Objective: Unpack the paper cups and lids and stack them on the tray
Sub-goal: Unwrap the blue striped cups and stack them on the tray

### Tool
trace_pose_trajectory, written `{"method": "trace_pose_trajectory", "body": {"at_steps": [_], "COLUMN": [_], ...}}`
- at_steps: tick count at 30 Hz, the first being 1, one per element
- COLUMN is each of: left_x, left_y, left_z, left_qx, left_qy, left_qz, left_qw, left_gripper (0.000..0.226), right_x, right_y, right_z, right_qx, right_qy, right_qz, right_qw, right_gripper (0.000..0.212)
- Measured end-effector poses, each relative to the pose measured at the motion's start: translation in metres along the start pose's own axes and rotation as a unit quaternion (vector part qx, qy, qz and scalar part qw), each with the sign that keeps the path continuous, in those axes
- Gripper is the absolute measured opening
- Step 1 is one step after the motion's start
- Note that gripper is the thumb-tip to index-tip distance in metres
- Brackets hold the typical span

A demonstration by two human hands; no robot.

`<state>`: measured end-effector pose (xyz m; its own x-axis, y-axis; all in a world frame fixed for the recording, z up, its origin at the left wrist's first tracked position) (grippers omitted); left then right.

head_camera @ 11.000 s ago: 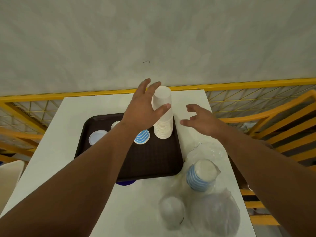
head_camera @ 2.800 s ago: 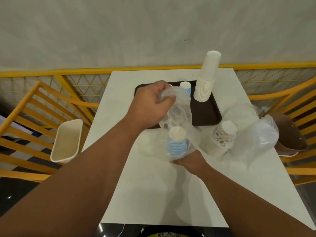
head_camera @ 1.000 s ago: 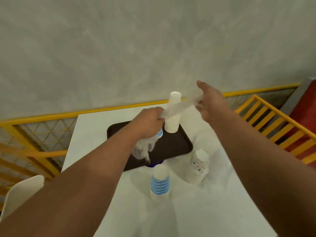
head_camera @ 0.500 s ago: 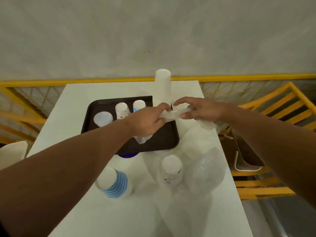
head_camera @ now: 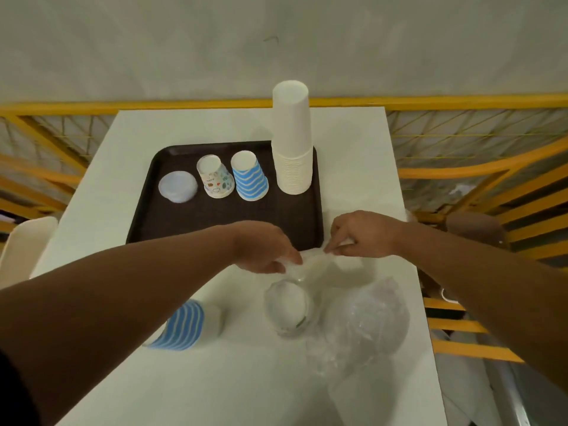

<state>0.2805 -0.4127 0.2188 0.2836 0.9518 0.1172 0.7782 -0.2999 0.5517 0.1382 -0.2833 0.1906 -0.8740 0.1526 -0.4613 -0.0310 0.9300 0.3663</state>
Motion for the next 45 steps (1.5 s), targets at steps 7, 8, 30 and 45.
{"method": "trace_pose_trajectory", "body": {"at_steps": [7,8,30,45], "left_x": [0.002,0.003,0.007,-0.006], "left_y": [-0.014,-0.015,-0.021,0.017], "left_z": [0.021,0.023,0.036,-0.004], "left_qx": [-0.031,-0.035,-0.175,-0.125], "left_qy": [-0.029,-0.032,0.011,0.051], "left_qz": [0.01,0.004,-0.04,-0.103], "left_qw": [0.999,0.999,0.984,0.985], "left_gripper": [0.046,0.047,0.068,0.049], "right_x": [0.007,0.01,0.024,-0.008], "right_y": [-0.003,-0.004,-0.017,-0.013], "right_z": [0.015,0.017,0.001,-0.04], "right_qx": [0.031,0.036,0.212,0.281], "right_qy": [0.127,0.13,0.136,0.116], "right_qz": [-0.042,-0.041,0.121,0.094], "right_qw": [0.99,0.99,0.96,0.948], "right_gripper": [0.03,0.03,0.034,0.029]}}
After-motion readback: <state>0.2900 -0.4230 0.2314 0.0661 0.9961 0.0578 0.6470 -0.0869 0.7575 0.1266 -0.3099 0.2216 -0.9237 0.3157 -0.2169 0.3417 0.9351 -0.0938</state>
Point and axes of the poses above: each hand's wrist, its own y-axis away from the middle knuckle, its own z-axis out of the palm, x = y × z, the point moved 4 cm from there along -y, towards the middle knuckle, and after that the axes turned 1 degree about -z, right-handed, at the moved point
